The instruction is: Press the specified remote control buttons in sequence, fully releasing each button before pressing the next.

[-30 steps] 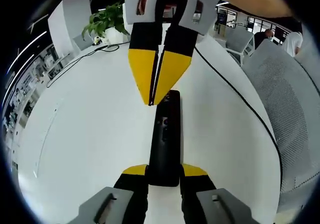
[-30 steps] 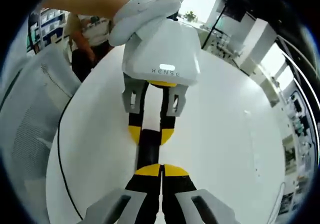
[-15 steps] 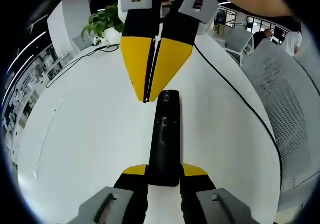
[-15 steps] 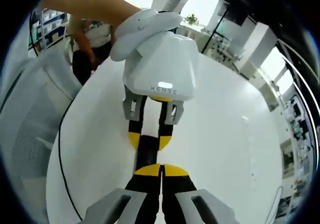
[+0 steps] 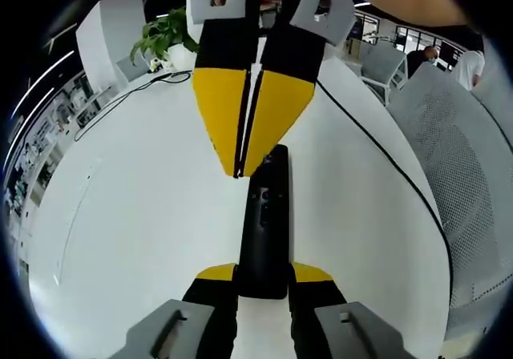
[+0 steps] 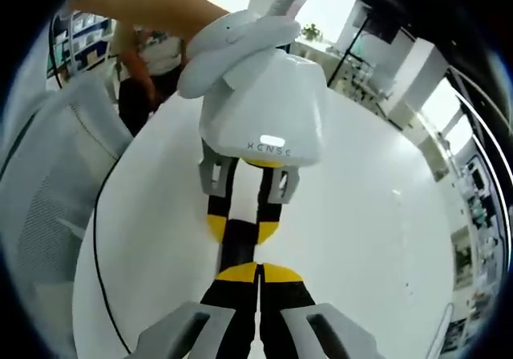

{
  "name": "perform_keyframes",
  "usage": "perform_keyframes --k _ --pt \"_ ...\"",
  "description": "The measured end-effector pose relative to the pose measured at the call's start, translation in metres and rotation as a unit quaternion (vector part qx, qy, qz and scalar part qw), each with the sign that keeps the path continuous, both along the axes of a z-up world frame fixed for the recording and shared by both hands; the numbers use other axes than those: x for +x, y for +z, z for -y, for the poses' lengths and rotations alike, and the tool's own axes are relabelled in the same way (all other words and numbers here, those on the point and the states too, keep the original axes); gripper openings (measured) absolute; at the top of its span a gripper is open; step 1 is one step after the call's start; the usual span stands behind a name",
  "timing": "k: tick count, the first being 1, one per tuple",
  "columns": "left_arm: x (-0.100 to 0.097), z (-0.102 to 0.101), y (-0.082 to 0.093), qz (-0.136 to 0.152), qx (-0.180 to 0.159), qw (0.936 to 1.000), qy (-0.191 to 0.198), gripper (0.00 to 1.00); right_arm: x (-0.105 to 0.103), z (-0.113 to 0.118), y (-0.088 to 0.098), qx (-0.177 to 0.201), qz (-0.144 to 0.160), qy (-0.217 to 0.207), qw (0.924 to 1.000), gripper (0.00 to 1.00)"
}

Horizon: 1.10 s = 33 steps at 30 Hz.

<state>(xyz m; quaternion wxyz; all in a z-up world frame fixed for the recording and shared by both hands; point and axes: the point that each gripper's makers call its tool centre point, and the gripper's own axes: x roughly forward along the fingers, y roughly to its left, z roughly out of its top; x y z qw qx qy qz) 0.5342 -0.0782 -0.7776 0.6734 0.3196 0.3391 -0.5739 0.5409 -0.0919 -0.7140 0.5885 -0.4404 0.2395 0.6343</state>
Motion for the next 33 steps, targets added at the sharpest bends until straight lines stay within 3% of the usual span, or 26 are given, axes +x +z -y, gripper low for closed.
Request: perform_keyframes --k 19,33 --pt "0.0 0.0 0.0 0.001 -0.002 1.0 -0.001 0.23 -0.008 -0.002 -0.036 -0.02 -0.03 0.003 0.9994 0.0" --pt "0.0 -0.001 0.0 0.002 -0.003 1.0 -0.003 0.23 -0.009 -0.004 -0.047 -0.029 -0.035 0.009 0.9989 0.0"
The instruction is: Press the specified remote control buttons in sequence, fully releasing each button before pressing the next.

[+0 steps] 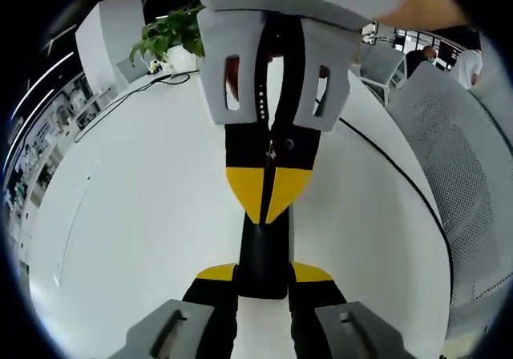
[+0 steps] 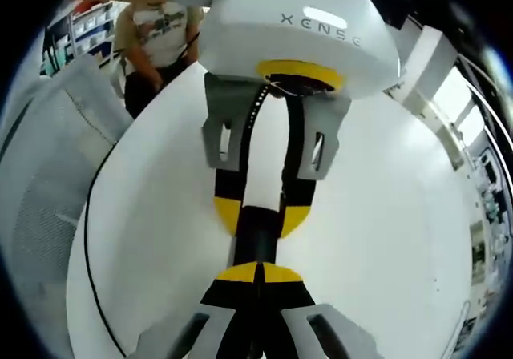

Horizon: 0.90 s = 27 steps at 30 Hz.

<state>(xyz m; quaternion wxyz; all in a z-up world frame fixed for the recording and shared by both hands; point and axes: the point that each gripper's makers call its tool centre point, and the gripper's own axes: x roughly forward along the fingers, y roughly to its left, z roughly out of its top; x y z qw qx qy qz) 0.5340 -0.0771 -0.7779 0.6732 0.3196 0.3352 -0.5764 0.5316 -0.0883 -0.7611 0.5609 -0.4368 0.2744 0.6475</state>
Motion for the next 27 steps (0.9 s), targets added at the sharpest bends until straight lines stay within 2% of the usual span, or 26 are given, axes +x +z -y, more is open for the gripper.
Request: perform_keyframes --k 22,27 --pt "0.003 -0.002 -0.002 0.001 -0.004 1.0 0.0 0.23 0.001 0.003 -0.01 -0.013 -0.002 0.009 0.9999 0.0" --pt "0.002 -0.002 -0.002 0.0 -0.002 1.0 0.001 0.23 0.001 0.003 -0.011 -0.013 -0.01 -0.002 0.9999 0.0"
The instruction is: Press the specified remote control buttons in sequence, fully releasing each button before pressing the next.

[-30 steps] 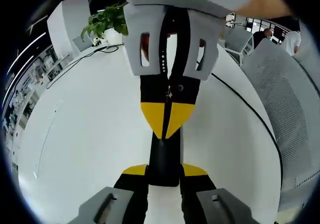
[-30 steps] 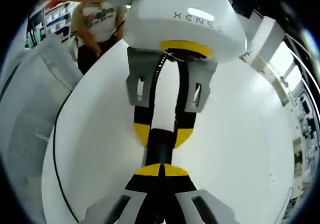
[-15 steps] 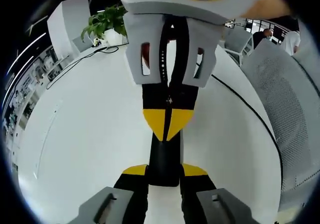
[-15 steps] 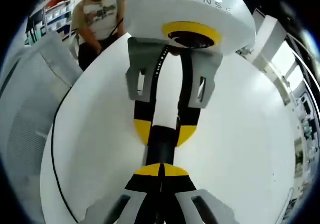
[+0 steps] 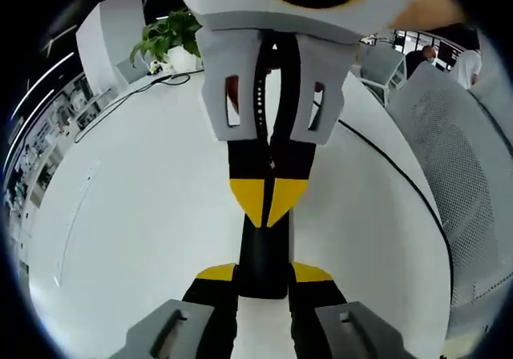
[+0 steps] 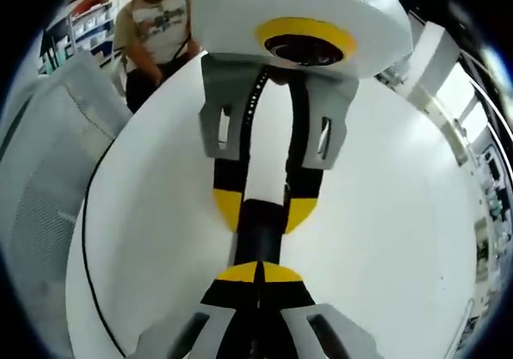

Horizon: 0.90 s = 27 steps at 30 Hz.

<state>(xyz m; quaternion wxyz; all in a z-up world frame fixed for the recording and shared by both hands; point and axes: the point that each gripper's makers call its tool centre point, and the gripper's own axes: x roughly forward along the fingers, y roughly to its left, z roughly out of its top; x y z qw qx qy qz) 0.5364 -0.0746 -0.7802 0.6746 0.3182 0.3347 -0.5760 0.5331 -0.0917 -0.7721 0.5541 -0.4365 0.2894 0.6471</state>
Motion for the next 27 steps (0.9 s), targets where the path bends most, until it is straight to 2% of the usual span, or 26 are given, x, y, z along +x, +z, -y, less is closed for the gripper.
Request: perform_keyframes --k 4,10,15,27 --pt "-0.0001 -0.0001 -0.0003 -0.001 0.0 1.0 -0.001 0.23 -0.0015 -0.0007 -0.001 -0.013 0.012 0.007 0.9998 0.0" --pt "-0.0002 0.0001 -0.0004 -0.002 0.002 1.0 0.0 0.23 -0.0013 0.0 -0.0003 0.003 -0.001 -0.008 1.0 0.0" --pt "0.0003 0.0 -0.0004 -0.002 0.002 1.0 0.0 0.23 -0.0021 -0.0006 0.0002 0.001 -0.006 -0.013 0.9999 0.0" --pt "0.0007 0.0 -0.0001 -0.003 0.001 1.0 0.003 0.23 -0.0015 -0.0012 0.0005 -0.002 -0.003 -0.015 0.9999 0.0"
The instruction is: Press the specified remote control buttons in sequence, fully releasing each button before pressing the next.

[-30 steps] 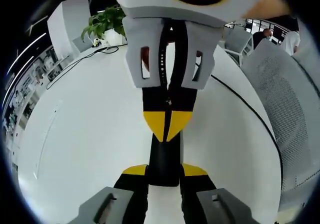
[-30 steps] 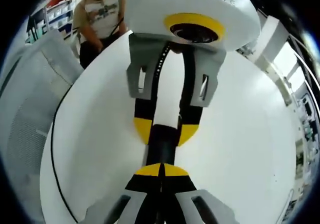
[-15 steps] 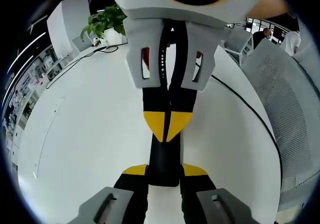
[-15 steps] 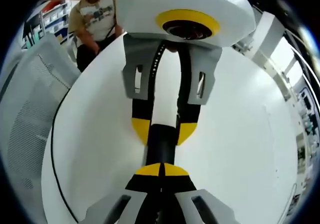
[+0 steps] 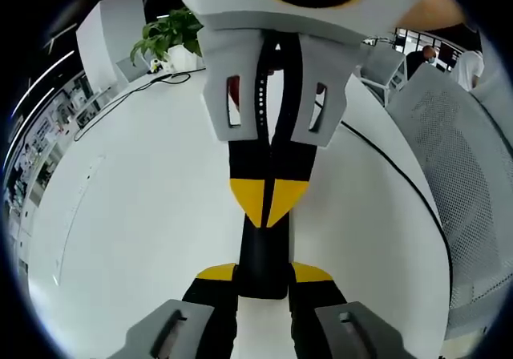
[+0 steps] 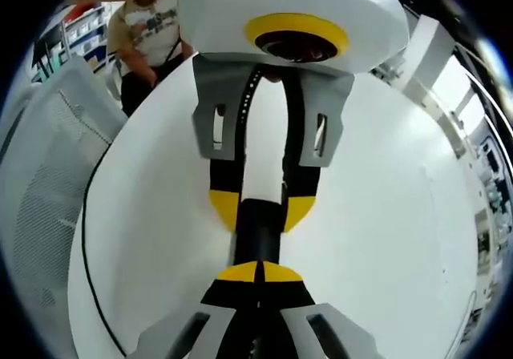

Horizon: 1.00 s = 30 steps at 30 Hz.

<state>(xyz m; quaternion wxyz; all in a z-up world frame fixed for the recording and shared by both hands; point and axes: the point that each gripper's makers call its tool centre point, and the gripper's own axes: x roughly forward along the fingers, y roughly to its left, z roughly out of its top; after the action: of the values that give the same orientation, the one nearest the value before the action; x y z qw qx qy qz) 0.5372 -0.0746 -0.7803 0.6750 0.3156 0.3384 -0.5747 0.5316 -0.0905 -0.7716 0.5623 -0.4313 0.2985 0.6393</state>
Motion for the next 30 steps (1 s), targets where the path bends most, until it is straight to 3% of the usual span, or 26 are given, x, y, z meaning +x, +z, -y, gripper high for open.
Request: perform_keyframes --k 10,15,30 --pt "-0.003 0.003 0.001 0.001 0.0 1.0 -0.002 0.23 -0.001 0.0 0.001 0.009 -0.009 -0.006 0.9999 0.0" --pt "-0.004 0.003 0.002 0.002 0.0 1.0 -0.001 0.23 0.003 0.002 0.004 0.014 0.01 0.007 0.9998 0.0" --pt "-0.003 0.004 0.002 0.003 -0.001 1.0 -0.001 0.23 0.0 -0.007 0.064 0.109 0.027 -0.009 0.9936 0.0"
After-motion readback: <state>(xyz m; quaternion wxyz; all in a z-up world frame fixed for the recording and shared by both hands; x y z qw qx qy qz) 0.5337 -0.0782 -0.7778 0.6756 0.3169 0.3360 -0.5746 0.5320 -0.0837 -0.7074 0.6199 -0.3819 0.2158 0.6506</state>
